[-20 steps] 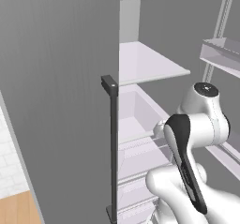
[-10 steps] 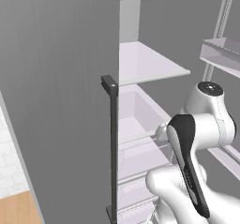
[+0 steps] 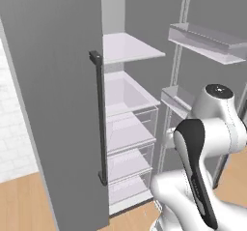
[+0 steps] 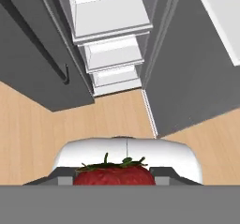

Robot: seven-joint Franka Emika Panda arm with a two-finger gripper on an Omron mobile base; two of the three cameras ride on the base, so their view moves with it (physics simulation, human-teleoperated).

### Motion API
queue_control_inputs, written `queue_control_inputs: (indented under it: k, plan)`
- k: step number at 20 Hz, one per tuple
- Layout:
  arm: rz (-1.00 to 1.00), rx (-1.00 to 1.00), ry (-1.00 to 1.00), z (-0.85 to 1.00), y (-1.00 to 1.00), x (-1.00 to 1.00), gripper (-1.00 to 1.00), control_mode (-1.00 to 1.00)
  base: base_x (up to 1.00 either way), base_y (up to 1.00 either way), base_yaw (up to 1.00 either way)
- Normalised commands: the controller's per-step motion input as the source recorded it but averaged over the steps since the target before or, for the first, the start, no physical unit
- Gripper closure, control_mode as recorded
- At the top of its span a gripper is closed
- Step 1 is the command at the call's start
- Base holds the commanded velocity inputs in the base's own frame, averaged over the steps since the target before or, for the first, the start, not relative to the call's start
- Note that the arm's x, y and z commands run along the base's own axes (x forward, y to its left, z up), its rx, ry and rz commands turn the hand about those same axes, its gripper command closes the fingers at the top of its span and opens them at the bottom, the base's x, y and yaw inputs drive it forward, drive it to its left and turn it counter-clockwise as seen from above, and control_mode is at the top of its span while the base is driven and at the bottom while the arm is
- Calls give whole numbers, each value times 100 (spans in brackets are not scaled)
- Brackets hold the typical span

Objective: Take the strawberry from the fridge and place it on top of the pancake, located on the dining counter.

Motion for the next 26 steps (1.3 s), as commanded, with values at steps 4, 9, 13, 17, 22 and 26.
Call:
queue_control_inputs:
  k: [4, 9, 13, 17, 22, 26]
  plan:
    - [0, 0, 0, 0, 0, 0, 100, 100, -89, 10, -20]
    - [0, 0, 0, 0, 0, 0, 100, 100, -89, -27, -47]
    - [0, 0, 0, 0, 0, 0, 100, 100, -22, -70, -65]
    - [0, 0, 0, 0, 0, 0, 100, 100, 1, -98, -69]
    - [0, 0, 0, 0, 0, 0, 100, 100, 2, -100, -71]
    - [0, 0, 0, 0, 0, 0, 100, 100, 0, -100, -67]
